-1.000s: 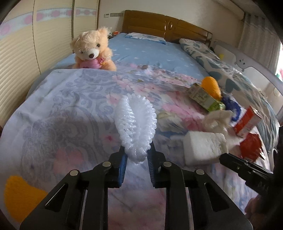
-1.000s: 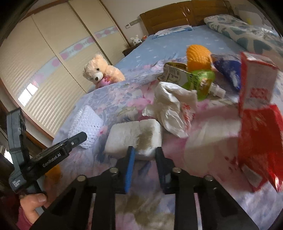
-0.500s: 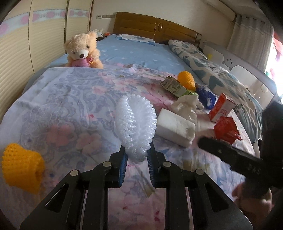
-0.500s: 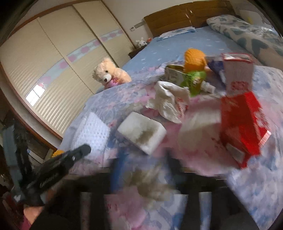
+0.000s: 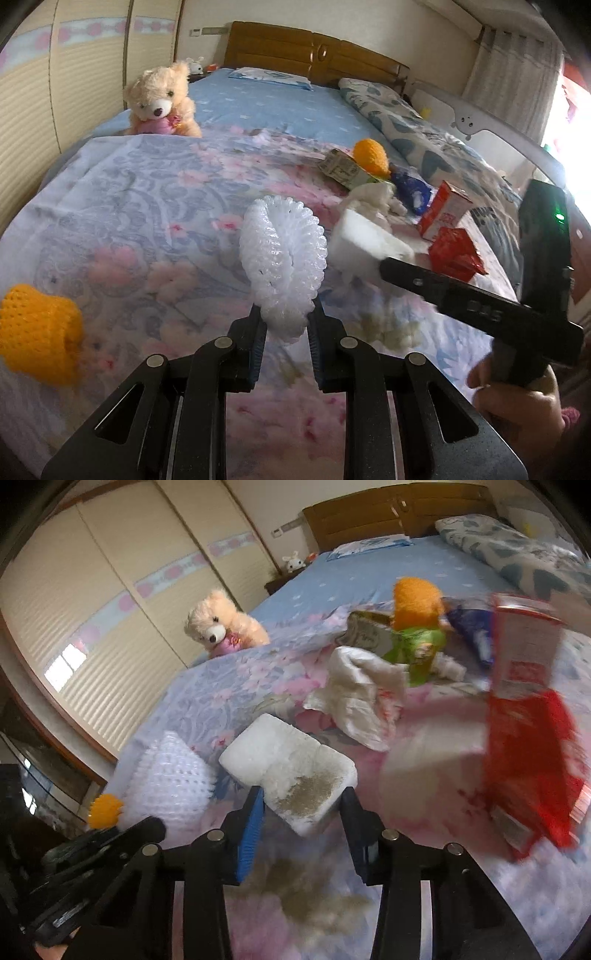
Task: Collect trash
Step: 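Carry the mesh and sponge toward the black bin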
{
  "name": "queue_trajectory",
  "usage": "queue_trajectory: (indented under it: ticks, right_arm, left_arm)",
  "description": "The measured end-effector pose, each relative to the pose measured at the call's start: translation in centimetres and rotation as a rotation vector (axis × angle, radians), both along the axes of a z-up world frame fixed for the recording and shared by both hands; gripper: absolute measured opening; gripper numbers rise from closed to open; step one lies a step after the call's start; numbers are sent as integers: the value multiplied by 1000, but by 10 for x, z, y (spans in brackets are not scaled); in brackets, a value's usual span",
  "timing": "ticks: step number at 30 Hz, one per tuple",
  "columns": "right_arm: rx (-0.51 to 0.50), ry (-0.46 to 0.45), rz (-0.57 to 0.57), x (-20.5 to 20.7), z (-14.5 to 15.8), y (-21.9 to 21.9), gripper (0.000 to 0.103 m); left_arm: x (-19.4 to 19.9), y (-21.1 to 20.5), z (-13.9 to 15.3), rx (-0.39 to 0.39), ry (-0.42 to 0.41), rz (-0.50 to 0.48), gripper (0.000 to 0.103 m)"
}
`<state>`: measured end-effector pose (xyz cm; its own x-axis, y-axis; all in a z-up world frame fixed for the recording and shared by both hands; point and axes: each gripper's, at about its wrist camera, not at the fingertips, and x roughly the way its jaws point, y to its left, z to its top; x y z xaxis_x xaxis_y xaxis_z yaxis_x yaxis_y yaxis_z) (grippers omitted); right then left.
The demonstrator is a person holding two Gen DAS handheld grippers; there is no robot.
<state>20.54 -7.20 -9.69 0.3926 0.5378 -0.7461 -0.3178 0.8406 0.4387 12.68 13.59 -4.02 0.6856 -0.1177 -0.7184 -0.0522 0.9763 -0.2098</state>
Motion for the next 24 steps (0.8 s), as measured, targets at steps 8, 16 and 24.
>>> queue_trajectory:
  ticks: [8,16,24]
  right_arm:
    - [5,-28,-34,-45,25,-54,43]
    - [-10,-52,-107,-86,41,-106,43]
    - [-21,-50,-236,-111,47,-167,43]
  left_arm:
    - [-10,-53,3,-10,1,-116,20]
    - [-20,-115,10,1,0,-259,20]
    - [-26,-170,16,4,-5,-374,20]
